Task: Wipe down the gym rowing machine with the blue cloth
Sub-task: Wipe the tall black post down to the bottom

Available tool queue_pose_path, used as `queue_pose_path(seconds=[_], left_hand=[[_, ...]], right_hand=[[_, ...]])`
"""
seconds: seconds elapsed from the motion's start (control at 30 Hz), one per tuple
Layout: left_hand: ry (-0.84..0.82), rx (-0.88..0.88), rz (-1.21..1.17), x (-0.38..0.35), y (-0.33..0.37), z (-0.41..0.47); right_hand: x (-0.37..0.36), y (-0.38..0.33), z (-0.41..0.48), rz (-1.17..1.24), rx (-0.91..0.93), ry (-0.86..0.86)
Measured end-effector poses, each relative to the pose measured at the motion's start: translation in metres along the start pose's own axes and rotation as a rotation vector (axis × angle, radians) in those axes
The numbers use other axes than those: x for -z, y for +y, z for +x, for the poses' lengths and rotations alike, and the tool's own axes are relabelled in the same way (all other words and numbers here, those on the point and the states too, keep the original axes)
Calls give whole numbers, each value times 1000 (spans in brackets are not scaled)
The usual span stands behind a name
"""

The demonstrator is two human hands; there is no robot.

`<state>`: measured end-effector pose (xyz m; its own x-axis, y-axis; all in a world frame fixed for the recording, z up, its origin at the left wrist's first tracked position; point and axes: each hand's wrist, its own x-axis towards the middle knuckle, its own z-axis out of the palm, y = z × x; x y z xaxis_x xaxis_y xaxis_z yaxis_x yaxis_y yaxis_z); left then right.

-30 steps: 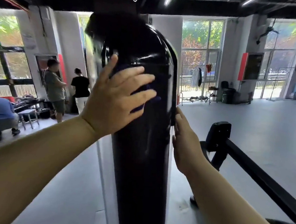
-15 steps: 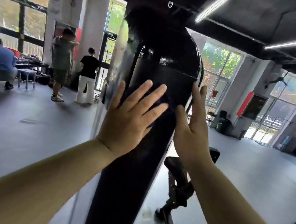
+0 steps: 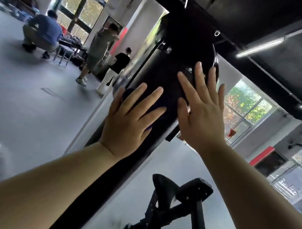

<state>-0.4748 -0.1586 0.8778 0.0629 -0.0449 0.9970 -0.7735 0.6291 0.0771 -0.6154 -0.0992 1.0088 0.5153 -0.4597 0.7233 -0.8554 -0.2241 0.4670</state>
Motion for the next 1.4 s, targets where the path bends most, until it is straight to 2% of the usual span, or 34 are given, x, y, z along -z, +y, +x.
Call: queue_pose_path(seconds=[0.2,0.27,0.37,0.43,0.53,0.67,0.73,0.8,0.87,0.93,1.03,1.1,1.17,1.23,1.3,1.4], left_hand=[[-90,232,-12,-2,35,-105],[-62,258,-24,2,32,-85],[39,318,-52,-1,23,-9],[60,286,-71,-5,18,13],[0,163,-41,-8,18,-39],[-66,221,-86,1,17,-100],[-1,319,-155,2,11,-68],[89,518,-267,0,2,-18],[110,755,-393,-1,-11,16],[99,863,-485,0,-13,6],[101,902,-492,10,0,-53],[88,1043,-526,13,0,-75],[67,1194,-540,11,-8,-52],[47,1180,-579,5,-16,-6],[42,1061,-606,0,-16,32],[47,935,-608,2,-16,18]], right_hand=[[1,0,5,-55,83,-17],[-1,-6,7,-80,168,-55],[1,-12,20,-75,237,-80],[5,-11,36,-88,249,-79],[10,-9,55,-102,265,-90],[4,-17,65,-96,285,-68],[0,-22,71,-112,289,-45],[-4,-27,76,-126,294,-26],[-8,-31,80,-160,304,-19],[-11,-35,81,-215,326,-24],[-16,-38,81,-252,357,-25],[-17,-38,80,-274,373,-6],[-18,-39,81,-279,379,9],[-18,-41,81,-276,371,0],[-17,-43,80,-285,368,-10],[-19,-45,79,-313,368,-10]])
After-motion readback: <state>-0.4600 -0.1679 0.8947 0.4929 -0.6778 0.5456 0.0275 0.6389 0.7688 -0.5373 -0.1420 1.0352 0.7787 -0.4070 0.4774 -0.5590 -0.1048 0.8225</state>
